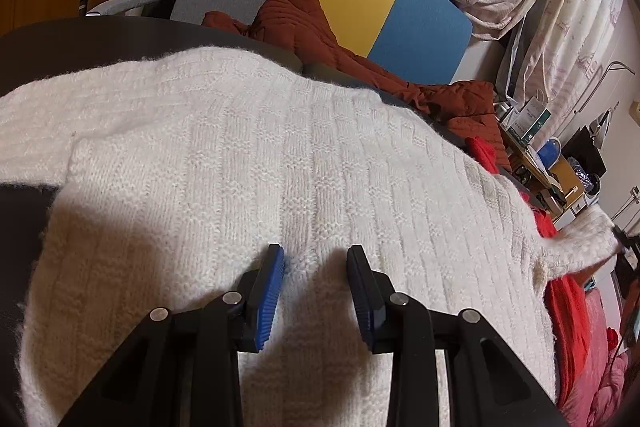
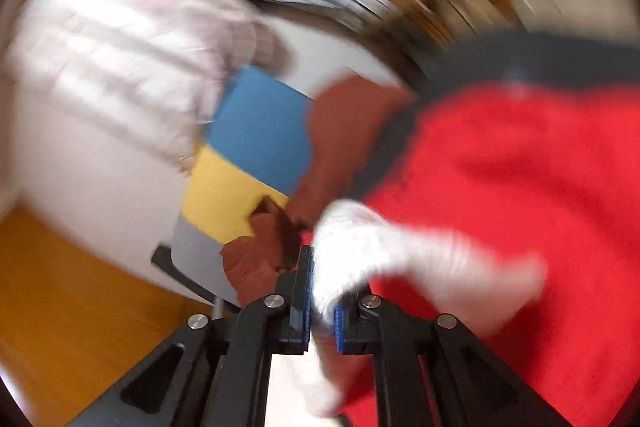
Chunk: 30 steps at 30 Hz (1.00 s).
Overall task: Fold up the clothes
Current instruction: 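Grasp the sweater sleeve with the right gripper and lift it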
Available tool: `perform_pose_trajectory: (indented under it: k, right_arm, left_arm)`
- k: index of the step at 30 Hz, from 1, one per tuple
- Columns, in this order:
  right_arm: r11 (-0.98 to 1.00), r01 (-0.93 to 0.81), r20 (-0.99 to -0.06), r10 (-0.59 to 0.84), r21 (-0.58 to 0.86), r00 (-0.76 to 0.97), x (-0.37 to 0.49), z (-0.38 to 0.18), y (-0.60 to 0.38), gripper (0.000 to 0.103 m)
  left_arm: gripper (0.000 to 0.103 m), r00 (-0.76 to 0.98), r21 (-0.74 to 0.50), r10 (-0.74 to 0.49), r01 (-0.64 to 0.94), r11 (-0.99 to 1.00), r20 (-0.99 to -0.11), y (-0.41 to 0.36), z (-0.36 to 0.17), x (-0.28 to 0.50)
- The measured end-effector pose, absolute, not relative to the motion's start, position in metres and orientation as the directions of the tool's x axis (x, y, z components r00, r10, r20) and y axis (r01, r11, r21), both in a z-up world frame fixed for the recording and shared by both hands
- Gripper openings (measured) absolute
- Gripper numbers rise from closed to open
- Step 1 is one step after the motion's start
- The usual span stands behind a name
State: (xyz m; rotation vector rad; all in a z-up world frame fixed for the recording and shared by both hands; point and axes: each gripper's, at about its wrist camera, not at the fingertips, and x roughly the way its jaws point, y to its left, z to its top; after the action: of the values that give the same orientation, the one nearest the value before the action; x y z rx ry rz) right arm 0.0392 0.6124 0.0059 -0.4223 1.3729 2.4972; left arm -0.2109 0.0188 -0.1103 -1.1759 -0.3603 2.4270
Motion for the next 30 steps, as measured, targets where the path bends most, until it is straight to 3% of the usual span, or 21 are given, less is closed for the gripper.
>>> perform_pose_trajectory:
  k: [4,7,8,9,10,14,15,17,20,25,30]
  right_arm:
    - [-0.445,-0.506,-0.516,0.11,0.739,-0.85,0.059,-0.038,0.623,0.009]
    - [-0.343,-0.53,-0.554,0.034,0.775,-0.832,0.071,-0.082,0.63,0.012]
    - [-0.32,-0.534,-0.562,0.004,0.783,-0.827,0.073,-0.093,0.63,0.019]
    - [-0.296,-0.528,-0.556,-0.013,0.796,-0.831,0.077,-0.1,0.63,0.039]
    - [-0.272,-0.52,-0.546,-0.026,0.81,-0.837,0.082,-0.106,0.631,0.046]
    - [-0.12,-0.343,-0.34,0.045,0.932,-0.939,0.106,-0.116,0.645,0.076]
    - [-0.097,-0.33,-0.326,0.059,0.939,-0.944,0.106,-0.118,0.65,0.078]
    - [-0.057,-0.317,-0.312,0.082,0.947,-0.947,0.104,-0.122,0.66,0.072]
    - [-0.057,-0.296,-0.291,0.086,0.953,-0.953,0.102,-0.117,0.67,0.01]
    - [-0.286,-0.306,-0.26,0.188,0.908,-0.947,0.119,-0.054,0.675,0.01]
    - [-0.226,-0.367,-0.329,0.189,0.902,-0.925,0.129,-0.072,0.683,0.012]
  left_arm:
    - [0.033,-0.555,-0.407,0.477,-0.254,-0.877,-0.682,0.018,-0.11,-0.211]
    - [0.033,-0.553,-0.41,0.48,-0.254,-0.876,-0.681,0.018,-0.11,-0.211]
    - [0.033,-0.553,-0.41,0.479,-0.255,-0.876,-0.681,0.018,-0.11,-0.211]
    - [0.033,-0.553,-0.409,0.479,-0.255,-0.876,-0.681,0.018,-0.11,-0.211]
    - [0.033,-0.553,-0.409,0.479,-0.256,-0.876,-0.682,0.017,-0.11,-0.211]
    - [0.033,-0.554,-0.408,0.479,-0.256,-0.877,-0.681,0.018,-0.11,-0.211]
    - [0.033,-0.554,-0.408,0.478,-0.255,-0.877,-0.681,0.018,-0.11,-0.211]
    - [0.033,-0.554,-0.409,0.479,-0.255,-0.876,-0.681,0.018,-0.11,-0.211]
    - [0.033,-0.554,-0.409,0.478,-0.254,-0.876,-0.681,0.018,-0.111,-0.211]
    - [0.033,-0.554,-0.409,0.479,-0.255,-0.876,-0.681,0.018,-0.111,-0.212]
    - [0.033,-0.551,-0.411,0.482,-0.256,-0.875,-0.681,0.017,-0.111,-0.213]
